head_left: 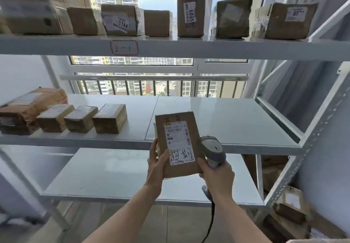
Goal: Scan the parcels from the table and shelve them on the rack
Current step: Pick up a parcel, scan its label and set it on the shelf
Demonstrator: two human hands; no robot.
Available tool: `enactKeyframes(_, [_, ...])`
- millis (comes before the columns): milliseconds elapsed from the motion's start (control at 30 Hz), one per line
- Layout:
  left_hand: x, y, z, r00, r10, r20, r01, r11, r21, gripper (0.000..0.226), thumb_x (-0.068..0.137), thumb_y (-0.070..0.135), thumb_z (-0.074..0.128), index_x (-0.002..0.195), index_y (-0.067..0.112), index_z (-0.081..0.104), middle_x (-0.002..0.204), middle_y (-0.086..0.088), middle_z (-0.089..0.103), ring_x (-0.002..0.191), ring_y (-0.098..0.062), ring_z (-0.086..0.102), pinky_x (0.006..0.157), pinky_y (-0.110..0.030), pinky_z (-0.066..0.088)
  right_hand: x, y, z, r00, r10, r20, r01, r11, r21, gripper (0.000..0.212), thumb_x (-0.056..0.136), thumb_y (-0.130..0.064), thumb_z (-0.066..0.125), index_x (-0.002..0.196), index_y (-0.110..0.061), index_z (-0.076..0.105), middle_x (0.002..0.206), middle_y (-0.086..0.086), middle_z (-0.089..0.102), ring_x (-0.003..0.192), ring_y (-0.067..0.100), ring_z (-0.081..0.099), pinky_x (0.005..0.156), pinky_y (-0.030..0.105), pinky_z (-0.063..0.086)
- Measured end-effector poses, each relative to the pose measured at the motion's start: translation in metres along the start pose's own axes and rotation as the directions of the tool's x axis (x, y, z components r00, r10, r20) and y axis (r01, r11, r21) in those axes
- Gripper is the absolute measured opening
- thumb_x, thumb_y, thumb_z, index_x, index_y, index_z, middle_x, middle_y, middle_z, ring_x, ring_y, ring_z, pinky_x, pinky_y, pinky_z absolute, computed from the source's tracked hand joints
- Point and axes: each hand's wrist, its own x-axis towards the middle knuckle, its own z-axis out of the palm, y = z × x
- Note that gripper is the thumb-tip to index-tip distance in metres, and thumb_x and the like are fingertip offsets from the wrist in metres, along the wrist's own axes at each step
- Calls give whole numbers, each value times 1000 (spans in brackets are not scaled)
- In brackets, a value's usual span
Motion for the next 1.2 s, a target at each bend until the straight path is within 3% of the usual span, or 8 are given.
enactKeyframes(100, [12,16,-16,1000,8,-30,-7,1000,14,64,76,45,68,135,41,45,119,-3,71,99,-23,73,73,-35,61,9,-12,27,999,14,29,-14,1000,17,16,78,-23,79,84,-12,68,67,2,73,52,14,70,63,30,55])
enactKeyframes(267, [41,32,-45,998,3,-59,0,999,44,67,74,44,67,135,26,43,120,-7,70,101,-19,70,73,-26,57,32,-28,77,997,-9,76,8,1000,11,21,67,-34,77,79,-18,69,67,-2,72,66,25,72,73,45,61])
enactKeyframes(500, [103,43,-72,996,51,-80,-41,992,118,64,72,56,70,128,28,62,118,-2,73,109,-23,69,92,-40,56,85,-56,137,984,-103,148,109,994,-31,20,77,-26,81,83,-17,64,76,0,66,78,22,62,75,27,46])
enactKeyframes(667, [150,46,-86,982,35,-187,-12,993,121,68,64,65,70,119,25,65,109,-4,75,106,-28,70,92,-47,57,125,-68,180,961,-144,237,161,986,-53,18,81,-26,80,87,-17,65,85,2,70,79,20,61,74,23,42])
enactKeyframes(900, [192,41,-94,962,46,-269,-9,991,137,66,61,73,72,118,45,61,124,9,69,117,-13,63,101,-39,52,167,-66,222,949,-113,296,151,982,-112,24,83,-28,78,96,-11,69,97,7,74,90,27,64,75,24,39])
enactKeyframes(1000, [205,41,-98,956,59,-288,-9,985,172,55,63,70,70,112,44,63,121,16,68,115,-5,61,94,-25,49,174,-65,235,954,-89,287,131,983,-129,24,82,-29,79,96,-11,69,99,8,75,98,30,66,76,27,42])
enactKeyframes(1100, [220,41,-107,947,54,-316,16,976,215,50,64,69,68,105,41,65,121,15,66,119,-10,59,104,-34,46,175,-65,246,958,-66,280,109,984,-140,24,82,-29,79,95,-12,69,99,7,75,98,29,66,79,28,46])
enactKeyframes(1200, [225,45,-113,946,22,-322,54,973,225,50,58,70,65,94,36,66,109,19,66,112,-9,60,98,-32,44,174,-65,254,962,-54,267,94,986,-137,20,80,-29,79,90,-17,66,96,5,75,96,27,66,83,32,50])
